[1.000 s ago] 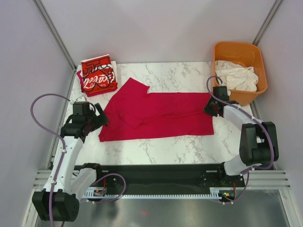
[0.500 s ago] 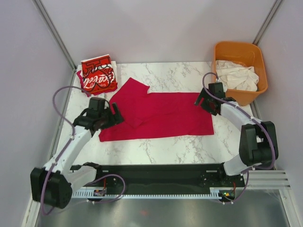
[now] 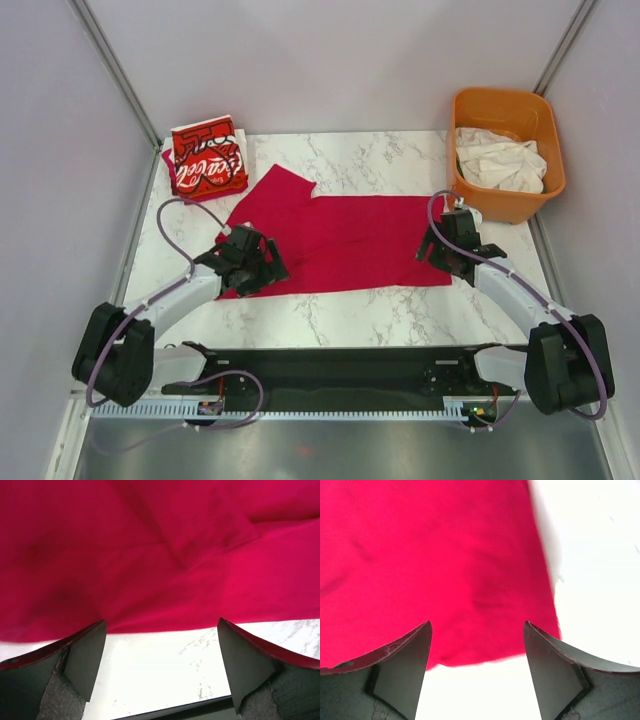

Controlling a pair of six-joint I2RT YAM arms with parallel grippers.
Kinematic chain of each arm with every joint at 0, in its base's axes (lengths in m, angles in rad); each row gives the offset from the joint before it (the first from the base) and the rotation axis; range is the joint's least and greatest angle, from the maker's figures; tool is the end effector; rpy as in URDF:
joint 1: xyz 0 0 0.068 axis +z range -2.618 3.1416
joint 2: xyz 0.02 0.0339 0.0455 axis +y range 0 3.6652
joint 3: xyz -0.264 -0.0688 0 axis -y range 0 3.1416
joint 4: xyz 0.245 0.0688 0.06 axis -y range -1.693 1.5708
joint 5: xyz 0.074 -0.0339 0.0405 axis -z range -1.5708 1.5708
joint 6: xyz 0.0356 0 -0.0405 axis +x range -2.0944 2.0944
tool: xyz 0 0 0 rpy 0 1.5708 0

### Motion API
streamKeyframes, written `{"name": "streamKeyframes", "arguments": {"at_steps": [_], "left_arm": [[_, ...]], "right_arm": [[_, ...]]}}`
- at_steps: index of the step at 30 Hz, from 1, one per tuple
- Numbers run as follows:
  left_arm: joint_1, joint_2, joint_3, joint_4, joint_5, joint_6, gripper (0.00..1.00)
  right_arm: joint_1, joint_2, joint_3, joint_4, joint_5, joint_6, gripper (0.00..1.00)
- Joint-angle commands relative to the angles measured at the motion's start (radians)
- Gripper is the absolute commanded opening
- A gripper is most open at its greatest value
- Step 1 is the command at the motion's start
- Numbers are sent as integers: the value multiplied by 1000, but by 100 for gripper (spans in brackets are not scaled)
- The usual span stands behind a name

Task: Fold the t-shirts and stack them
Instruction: Fold the tshirt

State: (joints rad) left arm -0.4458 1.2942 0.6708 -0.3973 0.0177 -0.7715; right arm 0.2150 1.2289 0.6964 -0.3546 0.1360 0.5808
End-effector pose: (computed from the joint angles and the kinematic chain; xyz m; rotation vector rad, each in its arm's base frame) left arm 0.2155 -0.1037 0.1797 -0.4254 2.6304 -0.4493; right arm 0.2375 0.0469 0.2048 0.5050 2.4030 0.1843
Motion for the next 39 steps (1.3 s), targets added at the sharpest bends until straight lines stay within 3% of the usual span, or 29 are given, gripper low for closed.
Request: {"name": "streamKeyframes", "arguments": {"at_steps": [1,5,17,22,26,28,32,34,36,37,39], "left_arm": [[-5,-183,-75,-32,-126,-112,100],[7,-311,-175,-93,-219,-147,100],[143,-227,-186,-123,-318,-144,100],[170,-178,-192,-84,-305,-155,97],[188,-142,-172,-83,-312,-179,95],[193,-112,-152,-78,-321,-184,95],[193,-37,-134,-74,-331,-222,95],[193,-4,-135,-49,-312,-235,88],[193,23,-129,-37,-294,-232,67],[194,24,-128,-20,-294,-232,42],[194,27,-122,-5,-301,-221,12]], "right_arm": [[-22,-58,-54,-75,85,19,82],[-182,-40,-104,-52,-44,-12,80],[-195,81,-106,-18,-161,-15,77],[-197,95,-113,-6,-170,-16,58],[-195,70,-113,-6,-171,-13,30],[-195,64,-115,-6,-173,-16,22],[-195,66,-113,-7,-185,-25,16],[-195,61,-110,-12,-187,-27,16],[-195,52,-109,-20,-190,-30,16],[-197,47,-109,-21,-197,-30,16],[-194,40,-110,-24,-219,-30,13]]}}
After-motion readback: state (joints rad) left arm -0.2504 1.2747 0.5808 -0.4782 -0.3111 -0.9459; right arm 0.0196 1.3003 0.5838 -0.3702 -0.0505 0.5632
